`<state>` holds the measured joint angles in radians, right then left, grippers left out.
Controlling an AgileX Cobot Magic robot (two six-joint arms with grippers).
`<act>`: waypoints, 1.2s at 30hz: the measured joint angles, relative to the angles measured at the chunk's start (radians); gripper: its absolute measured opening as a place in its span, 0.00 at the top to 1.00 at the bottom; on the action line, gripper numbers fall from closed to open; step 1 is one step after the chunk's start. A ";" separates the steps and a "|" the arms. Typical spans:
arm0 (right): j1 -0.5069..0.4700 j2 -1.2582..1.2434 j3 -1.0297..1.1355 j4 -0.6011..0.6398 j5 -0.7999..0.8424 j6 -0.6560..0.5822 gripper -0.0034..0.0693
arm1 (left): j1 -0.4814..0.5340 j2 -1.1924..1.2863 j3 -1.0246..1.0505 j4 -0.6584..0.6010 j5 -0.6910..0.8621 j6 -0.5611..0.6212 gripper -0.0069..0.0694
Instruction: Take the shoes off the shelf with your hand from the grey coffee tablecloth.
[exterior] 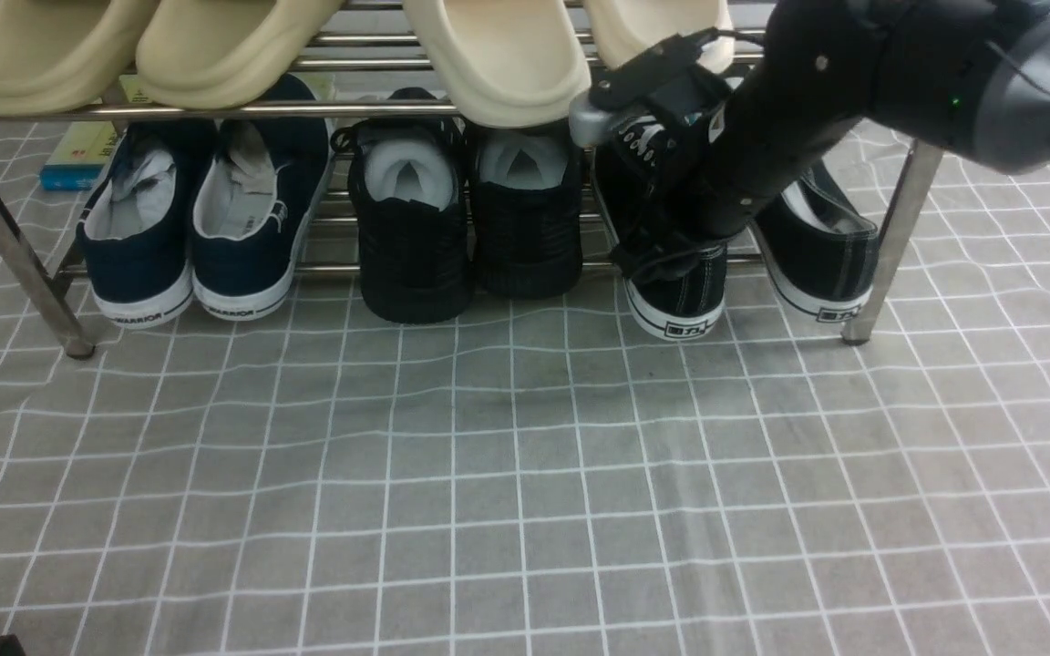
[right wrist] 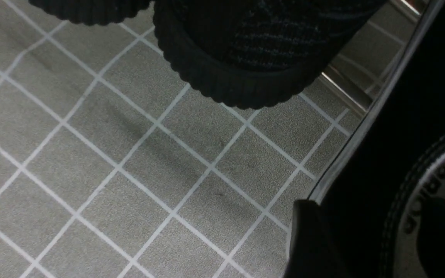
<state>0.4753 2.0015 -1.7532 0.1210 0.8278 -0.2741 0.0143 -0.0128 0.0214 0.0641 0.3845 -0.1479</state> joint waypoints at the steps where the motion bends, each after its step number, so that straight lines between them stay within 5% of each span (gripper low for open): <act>1: 0.000 0.013 -0.001 -0.003 -0.007 0.000 0.43 | 0.000 0.000 0.000 0.000 0.000 0.000 0.59; 5: 0.000 0.035 -0.001 -0.022 -0.010 0.000 0.49 | 0.000 0.000 0.000 0.000 0.000 0.000 0.59; 13: 0.008 0.023 -0.008 -0.038 0.065 0.000 0.93 | 0.000 0.000 0.000 0.000 0.000 0.000 0.59; 28: 0.008 -0.169 -0.027 0.064 0.416 0.003 0.94 | 0.000 0.000 0.000 0.000 0.000 0.000 0.59; 36: 0.008 -0.245 0.008 0.097 0.438 0.016 0.93 | 0.000 0.000 0.000 0.000 0.000 0.000 0.59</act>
<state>0.4832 1.7564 -1.7448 0.2179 1.2660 -0.2582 0.0143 -0.0128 0.0214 0.0641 0.3845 -0.1479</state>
